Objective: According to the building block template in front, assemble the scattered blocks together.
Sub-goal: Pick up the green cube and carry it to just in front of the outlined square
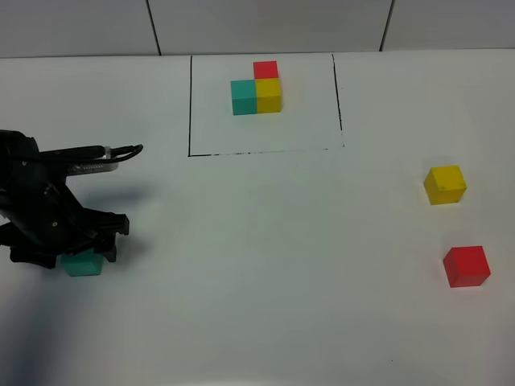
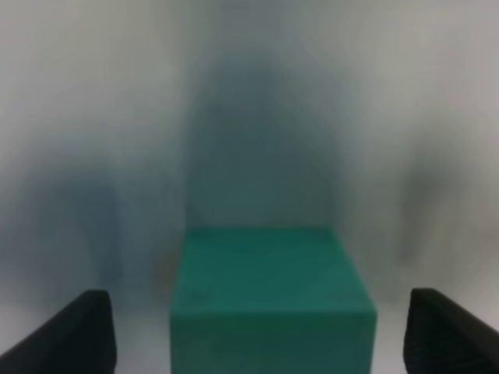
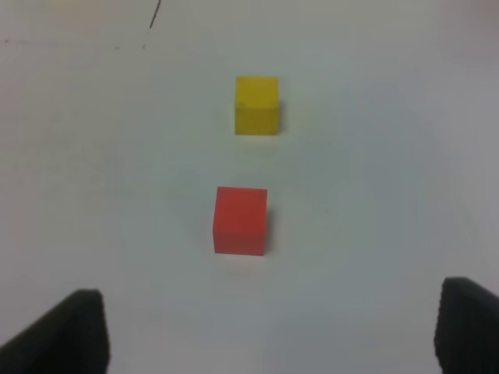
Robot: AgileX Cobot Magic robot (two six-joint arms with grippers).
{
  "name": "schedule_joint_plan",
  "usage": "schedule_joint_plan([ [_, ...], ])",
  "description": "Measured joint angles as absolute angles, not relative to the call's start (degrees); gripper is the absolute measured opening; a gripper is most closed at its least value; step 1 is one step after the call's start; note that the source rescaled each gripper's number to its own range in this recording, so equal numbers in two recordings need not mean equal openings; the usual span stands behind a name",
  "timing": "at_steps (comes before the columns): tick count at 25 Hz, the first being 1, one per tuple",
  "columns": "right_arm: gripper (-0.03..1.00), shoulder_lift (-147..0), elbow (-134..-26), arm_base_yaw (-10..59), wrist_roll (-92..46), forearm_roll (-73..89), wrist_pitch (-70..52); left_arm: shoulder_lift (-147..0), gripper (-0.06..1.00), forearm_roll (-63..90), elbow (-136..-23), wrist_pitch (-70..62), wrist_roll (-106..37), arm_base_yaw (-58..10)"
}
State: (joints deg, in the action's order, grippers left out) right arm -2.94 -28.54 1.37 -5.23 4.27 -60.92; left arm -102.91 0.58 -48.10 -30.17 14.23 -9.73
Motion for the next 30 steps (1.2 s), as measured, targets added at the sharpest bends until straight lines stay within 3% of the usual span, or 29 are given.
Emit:
schedule_joint_plan([
  [8,0.72,-2.9,-28.5,1.4,-5.3,4.3,-60.9,-104.2,0.78,0.4,-46.7,-28.7,14.3,-9.8],
  [11,0.72,-2.9,-28.5,1.4,-5.3,4.3,-60.9,-104.3,0.69,0.0,-46.7,-28.7,14.3,-9.8],
  [13,0.72,-2.9,-28.5,1.4,-5.3,4.3,-60.9,-104.3,0.48,0.0,-46.7,-28.6,14.3,-9.8],
  [16,0.72,-2.9,-28.5,1.4,-5.2,4.3,-60.9,-104.3,0.00,0.0,-46.7,-28.0,14.3,-9.8],
  [24,0.72,-2.9,-28.5,1.4,-5.2,4.3,-60.9,-104.0,0.00,0.0,-46.8,-28.5,13.6,-9.8],
  [30,0.72,-2.9,-28.5,1.4,-5.2,4.3,-60.9,-103.8,0.00,1.1,-53.1,-33.9,1.6,-9.8],
])
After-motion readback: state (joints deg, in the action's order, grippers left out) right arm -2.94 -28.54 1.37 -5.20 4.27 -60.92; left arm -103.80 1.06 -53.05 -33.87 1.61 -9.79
